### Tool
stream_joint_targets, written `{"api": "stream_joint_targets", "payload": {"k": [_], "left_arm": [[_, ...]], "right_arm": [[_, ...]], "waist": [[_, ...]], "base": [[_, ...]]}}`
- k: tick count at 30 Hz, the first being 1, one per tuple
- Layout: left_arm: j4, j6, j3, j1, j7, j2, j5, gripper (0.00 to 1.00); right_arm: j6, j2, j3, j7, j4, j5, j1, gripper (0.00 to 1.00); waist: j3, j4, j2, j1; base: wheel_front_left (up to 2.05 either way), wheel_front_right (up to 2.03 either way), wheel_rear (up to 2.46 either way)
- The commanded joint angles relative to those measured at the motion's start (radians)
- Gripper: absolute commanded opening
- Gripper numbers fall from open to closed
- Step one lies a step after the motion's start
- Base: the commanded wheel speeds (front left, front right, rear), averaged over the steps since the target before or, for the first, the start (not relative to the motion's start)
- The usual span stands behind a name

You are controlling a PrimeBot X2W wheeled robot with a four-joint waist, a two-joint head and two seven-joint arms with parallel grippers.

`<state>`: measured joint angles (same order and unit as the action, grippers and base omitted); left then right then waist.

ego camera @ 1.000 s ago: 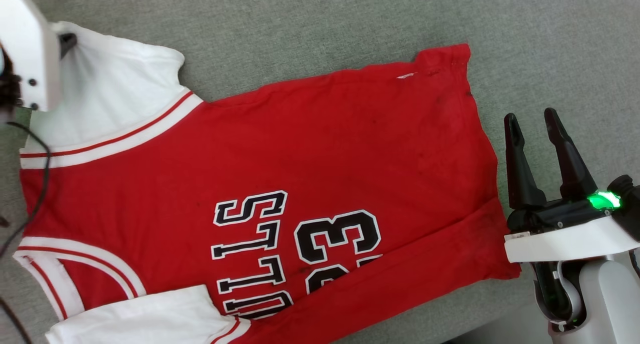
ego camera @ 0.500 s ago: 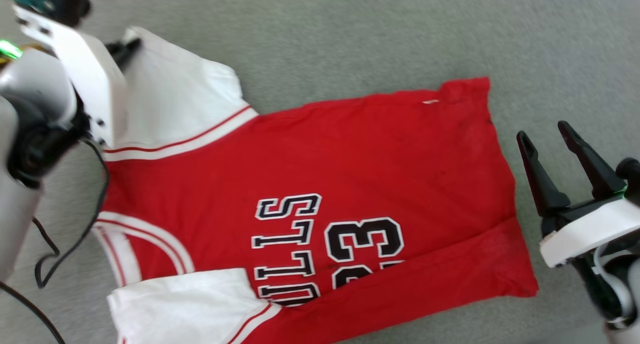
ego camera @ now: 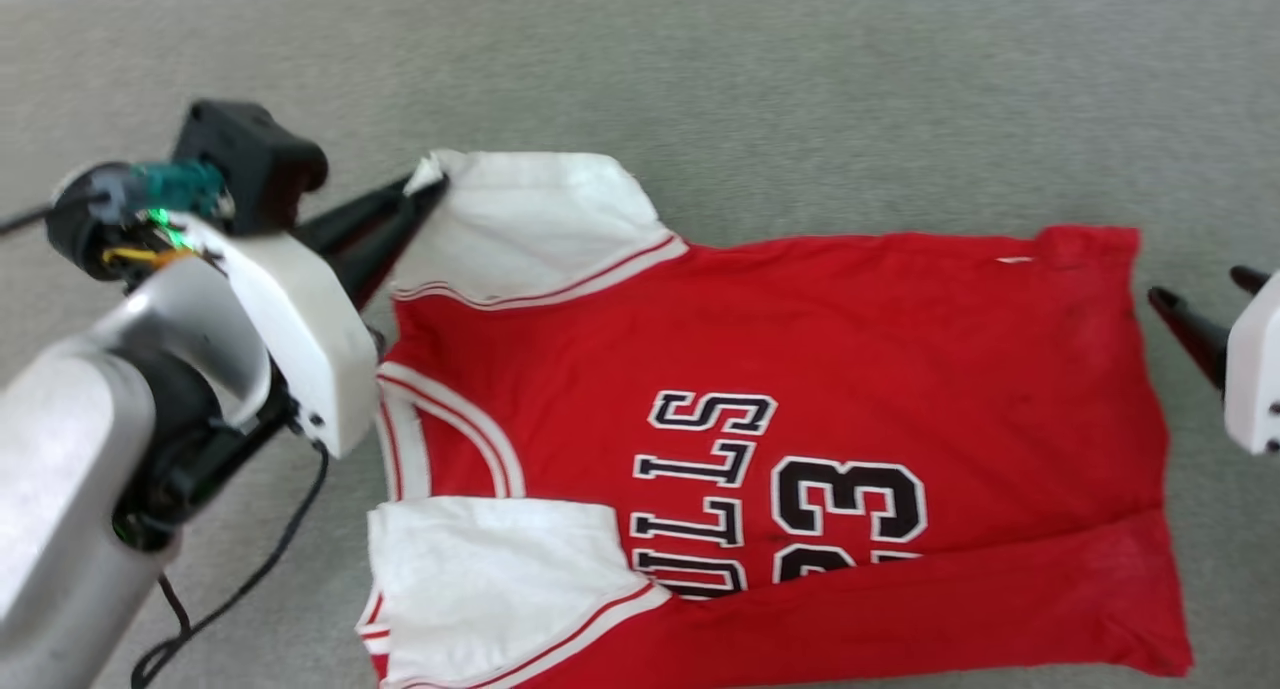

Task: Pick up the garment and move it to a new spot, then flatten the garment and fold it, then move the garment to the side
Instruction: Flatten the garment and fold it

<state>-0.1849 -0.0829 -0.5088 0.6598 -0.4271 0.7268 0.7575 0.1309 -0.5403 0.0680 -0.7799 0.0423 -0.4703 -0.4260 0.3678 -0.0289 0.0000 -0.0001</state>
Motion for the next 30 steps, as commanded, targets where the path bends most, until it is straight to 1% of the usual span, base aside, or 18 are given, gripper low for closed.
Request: {"api": "stream_joint_targets", "payload": {"k": [1, 4, 8, 12, 16, 18, 22, 23, 24, 27, 30], "left_arm": [[-0.032, 0.014, 0.000, -0.026, 0.014, 0.000, -0.010, 0.00], [-0.076, 0.024, -0.018, -0.049, 0.030, -0.007, -0.032, 0.00], [-0.113, 0.029, -0.042, -0.065, 0.047, -0.030, -0.054, 0.00], [-0.131, 0.031, -0.061, -0.074, 0.059, -0.047, -0.068, 0.00], [-0.135, 0.032, -0.084, -0.081, 0.073, -0.068, -0.081, 0.00], [-0.130, 0.034, -0.095, -0.084, 0.079, -0.076, -0.091, 0.00], [-0.122, 0.038, -0.108, -0.096, 0.090, -0.088, -0.097, 0.00], [-0.118, 0.040, -0.109, -0.101, 0.094, -0.089, -0.096, 0.00], [-0.113, 0.041, -0.110, -0.105, 0.099, -0.090, -0.096, 0.00], [-0.091, 0.051, -0.103, -0.122, 0.113, -0.083, -0.098, 0.00], [-0.074, 0.067, -0.090, -0.145, 0.136, -0.078, -0.097, 0.00]], "right_arm": [[-0.001, -0.014, 0.000, -0.048, 0.014, -0.002, -0.046, 1.00], [-0.001, -0.024, 0.007, -0.126, 0.050, 0.018, -0.090, 1.00], [0.000, -0.039, 0.028, -0.172, 0.100, 0.060, -0.131, 1.00], [0.000, -0.035, 0.046, -0.176, 0.141, 0.081, -0.147, 1.00], [-0.001, -0.033, 0.056, -0.175, 0.213, 0.105, -0.140, 1.00], [-0.001, -0.022, 0.064, -0.180, 0.251, 0.101, -0.120, 1.00], [0.000, -0.004, 0.083, -0.136, 0.300, 0.087, -0.096, 0.99], [0.000, 0.000, 0.087, -0.119, 0.310, 0.080, -0.093, 0.44], [0.000, 0.005, 0.093, -0.098, 0.316, 0.074, -0.091, 0.00], [0.000, 0.005, 0.091, -0.056, 0.340, 0.057, -0.097, 0.00], [0.000, -0.001, 0.087, -0.009, 0.335, 0.041, -0.107, 0.00]], "waist": [[0.018, 0.038, 0.0000, 0.0001], [0.035, 0.071, 0.0000, 0.0001], [0.058, 0.111, 0.0000, 0.0001], [0.073, 0.135, 0.0000, 0.0001], [0.086, 0.162, 0.0000, 0.0001], [0.090, 0.172, 0.0000, 0.0001], [0.090, 0.183, 0.0000, 0.0001], [0.087, 0.184, 0.0000, 0.0001], [0.082, 0.184, 0.0000, 0.0001], [0.056, 0.177, 0.0000, 0.0001], [0.019, 0.162, 0.0000, 0.0001]], "base": [[0.00, 0.00, 0.00], [0.00, 0.00, 0.00], [0.00, 0.00, 0.00], [0.00, 0.00, 0.00], [0.00, 0.00, 0.00], [0.00, 0.00, 0.00], [0.00, 0.00, 0.00], [0.00, 0.00, 0.00], [0.00, 0.00, 0.00], [0.00, 0.00, 0.00], [0.00, 0.00, 0.00]]}}
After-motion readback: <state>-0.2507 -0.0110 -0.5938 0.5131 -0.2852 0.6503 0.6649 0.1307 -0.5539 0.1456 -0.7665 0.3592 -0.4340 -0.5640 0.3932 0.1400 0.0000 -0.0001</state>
